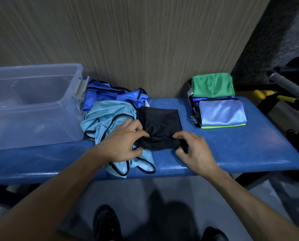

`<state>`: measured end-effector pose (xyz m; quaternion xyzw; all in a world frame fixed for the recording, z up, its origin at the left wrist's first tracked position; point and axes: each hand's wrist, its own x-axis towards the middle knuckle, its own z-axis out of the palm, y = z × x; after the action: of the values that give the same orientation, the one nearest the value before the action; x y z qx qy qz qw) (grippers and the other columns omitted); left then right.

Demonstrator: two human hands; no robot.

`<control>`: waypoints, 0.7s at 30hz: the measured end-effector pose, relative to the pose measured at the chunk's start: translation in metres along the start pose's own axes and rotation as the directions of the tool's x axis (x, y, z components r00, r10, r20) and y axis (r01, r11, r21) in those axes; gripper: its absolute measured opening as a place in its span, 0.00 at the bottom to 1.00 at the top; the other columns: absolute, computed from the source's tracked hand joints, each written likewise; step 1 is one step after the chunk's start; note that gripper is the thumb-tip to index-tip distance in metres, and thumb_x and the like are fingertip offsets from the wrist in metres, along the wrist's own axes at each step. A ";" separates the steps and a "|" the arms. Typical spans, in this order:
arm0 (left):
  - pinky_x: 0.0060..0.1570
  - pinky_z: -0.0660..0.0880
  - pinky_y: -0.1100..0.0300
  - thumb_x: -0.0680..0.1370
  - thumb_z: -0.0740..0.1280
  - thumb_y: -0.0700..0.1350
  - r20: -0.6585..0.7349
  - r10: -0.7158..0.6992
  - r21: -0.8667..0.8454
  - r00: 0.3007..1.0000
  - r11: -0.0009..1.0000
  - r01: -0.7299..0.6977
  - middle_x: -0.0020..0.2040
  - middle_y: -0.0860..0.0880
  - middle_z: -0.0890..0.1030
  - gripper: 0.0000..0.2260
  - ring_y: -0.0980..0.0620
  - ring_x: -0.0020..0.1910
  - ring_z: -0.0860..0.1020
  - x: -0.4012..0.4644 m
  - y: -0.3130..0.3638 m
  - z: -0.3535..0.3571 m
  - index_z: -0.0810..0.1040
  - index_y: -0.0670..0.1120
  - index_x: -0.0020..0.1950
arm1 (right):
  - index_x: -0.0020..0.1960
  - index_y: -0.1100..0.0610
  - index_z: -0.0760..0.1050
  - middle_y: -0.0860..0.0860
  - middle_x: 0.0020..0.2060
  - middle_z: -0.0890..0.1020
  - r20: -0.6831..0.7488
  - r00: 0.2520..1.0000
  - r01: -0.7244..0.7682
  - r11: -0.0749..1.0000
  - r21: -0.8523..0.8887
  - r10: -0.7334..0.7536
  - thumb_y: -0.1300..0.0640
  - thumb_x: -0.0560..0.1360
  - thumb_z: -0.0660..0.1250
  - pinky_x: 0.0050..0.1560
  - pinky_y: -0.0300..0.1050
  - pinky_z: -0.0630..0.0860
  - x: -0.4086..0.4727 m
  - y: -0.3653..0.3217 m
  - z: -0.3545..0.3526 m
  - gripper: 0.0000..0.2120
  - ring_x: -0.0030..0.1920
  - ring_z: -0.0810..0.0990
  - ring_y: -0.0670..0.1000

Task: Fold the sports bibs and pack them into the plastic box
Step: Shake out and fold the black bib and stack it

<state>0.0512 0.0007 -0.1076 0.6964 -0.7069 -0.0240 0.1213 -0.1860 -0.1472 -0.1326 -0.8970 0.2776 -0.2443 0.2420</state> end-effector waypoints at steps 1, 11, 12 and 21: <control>0.56 0.69 0.57 0.74 0.61 0.59 -0.005 -0.009 -0.020 1.000 1.000 0.009 0.56 0.55 0.67 0.27 0.55 0.55 0.65 0.000 0.000 0.000 0.77 0.49 0.69 | 0.56 0.49 0.78 0.45 0.41 0.83 -0.002 0.999 -0.043 0.998 0.049 0.044 0.54 0.68 0.65 0.49 0.48 0.75 0.002 -0.001 -0.003 0.17 0.40 0.77 0.48; 0.70 0.62 0.57 0.76 0.61 0.64 0.072 0.070 -0.205 0.995 0.977 -0.054 0.69 0.62 0.66 0.23 0.59 0.68 0.60 0.001 0.015 -0.005 0.80 0.47 0.59 | 0.54 0.53 0.79 0.51 0.46 0.87 0.154 0.962 -0.269 0.861 0.432 0.224 0.67 0.76 0.66 0.57 0.51 0.78 -0.009 -0.005 -0.034 0.12 0.49 0.84 0.51; 0.72 0.60 0.59 0.76 0.62 0.64 0.087 0.073 -0.264 0.994 0.963 -0.048 0.70 0.62 0.67 0.24 0.61 0.71 0.58 0.000 0.016 -0.004 0.80 0.47 0.62 | 0.54 0.56 0.79 0.51 0.46 0.87 0.173 0.957 -0.288 0.843 0.455 0.234 0.70 0.77 0.64 0.56 0.48 0.78 -0.013 -0.005 -0.038 0.13 0.49 0.83 0.49; 0.48 0.74 0.65 0.82 0.68 0.49 0.290 -0.048 -0.707 0.956 0.662 0.248 0.41 0.62 0.83 0.08 0.63 0.42 0.80 0.015 0.034 -0.001 0.82 0.54 0.43 | 0.50 0.58 0.82 0.58 0.44 0.86 0.211 0.839 -0.535 0.694 0.482 0.501 0.68 0.77 0.65 0.48 0.48 0.77 -0.031 -0.004 -0.047 0.09 0.42 0.82 0.52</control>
<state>0.0187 -0.0128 -0.0973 0.6351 -0.5867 -0.4028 0.3004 -0.2339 -0.1391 -0.1034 -0.6888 0.4340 -0.2037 0.5438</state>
